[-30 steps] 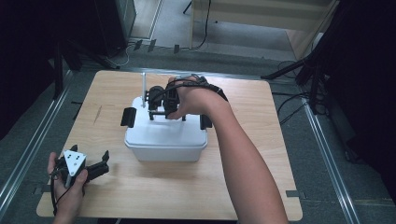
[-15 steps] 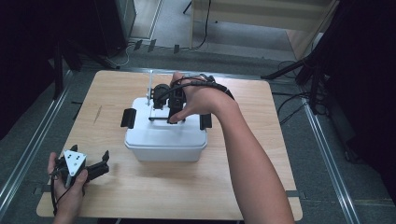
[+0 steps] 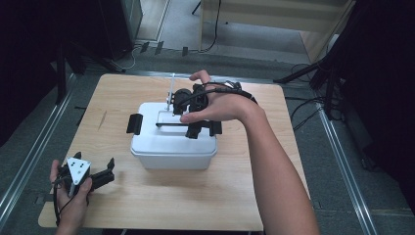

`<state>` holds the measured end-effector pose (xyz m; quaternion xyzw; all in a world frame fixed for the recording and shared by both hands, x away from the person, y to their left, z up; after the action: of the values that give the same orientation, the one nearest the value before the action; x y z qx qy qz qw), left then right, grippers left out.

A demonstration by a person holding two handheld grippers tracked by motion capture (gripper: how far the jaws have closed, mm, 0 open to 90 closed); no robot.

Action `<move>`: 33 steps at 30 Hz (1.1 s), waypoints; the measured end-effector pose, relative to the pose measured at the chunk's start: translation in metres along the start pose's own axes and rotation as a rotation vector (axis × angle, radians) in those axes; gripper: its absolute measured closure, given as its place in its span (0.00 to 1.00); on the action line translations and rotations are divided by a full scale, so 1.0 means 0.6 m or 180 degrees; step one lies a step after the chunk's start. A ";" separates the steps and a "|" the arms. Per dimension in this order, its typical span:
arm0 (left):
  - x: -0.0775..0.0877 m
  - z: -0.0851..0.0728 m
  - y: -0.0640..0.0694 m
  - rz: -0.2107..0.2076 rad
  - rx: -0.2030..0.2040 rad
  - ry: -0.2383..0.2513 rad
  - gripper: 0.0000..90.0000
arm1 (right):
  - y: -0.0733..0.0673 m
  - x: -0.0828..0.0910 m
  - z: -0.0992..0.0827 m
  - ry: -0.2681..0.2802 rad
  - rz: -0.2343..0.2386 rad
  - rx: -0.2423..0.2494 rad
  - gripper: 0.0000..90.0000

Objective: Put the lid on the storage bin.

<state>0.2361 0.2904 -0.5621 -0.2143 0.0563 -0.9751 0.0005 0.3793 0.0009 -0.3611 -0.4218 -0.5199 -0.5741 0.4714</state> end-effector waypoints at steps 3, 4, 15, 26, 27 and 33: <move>0.000 0.000 0.000 0.0004 -0.0005 -0.0005 0.00 | 0.001 -0.001 -0.014 -0.0012 0.0020 -0.0033 0.00; 0.000 0.000 0.000 0.0005 -0.0009 -0.0008 0.00 | 0.001 -0.001 -0.017 -0.0004 0.0014 -0.0038 0.00; 0.000 0.000 0.000 0.0015 0.0001 0.0002 0.00 | 0.004 0.001 -0.060 -0.0016 0.0022 -0.0164 0.00; 0.000 0.000 0.001 0.0021 -0.0012 0.0020 0.00 | 0.005 0.003 -0.101 -0.0102 0.0037 -0.0321 0.00; 0.000 0.000 0.001 0.0021 -0.0012 0.0020 0.00 | 0.006 0.003 -0.104 -0.0084 0.0037 -0.0305 0.00; 0.000 0.000 0.001 0.0023 -0.0013 0.0021 0.00 | 0.007 0.004 -0.127 -0.0079 0.0031 -0.0394 0.00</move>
<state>0.2360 0.2897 -0.5621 -0.2109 0.0592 -0.9757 0.0034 0.3834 -0.0749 -0.3658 -0.4598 -0.4872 -0.5975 0.4407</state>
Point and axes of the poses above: each handheld gripper's, and its own axes: x roughly backward along the jaws, z roughly out of its top, y roughly to its right, the point moved 3 cm from there along -x, roughly forward along the jaws, and after that the axes turned 3 degrees about -y, right-handed, at the moved point
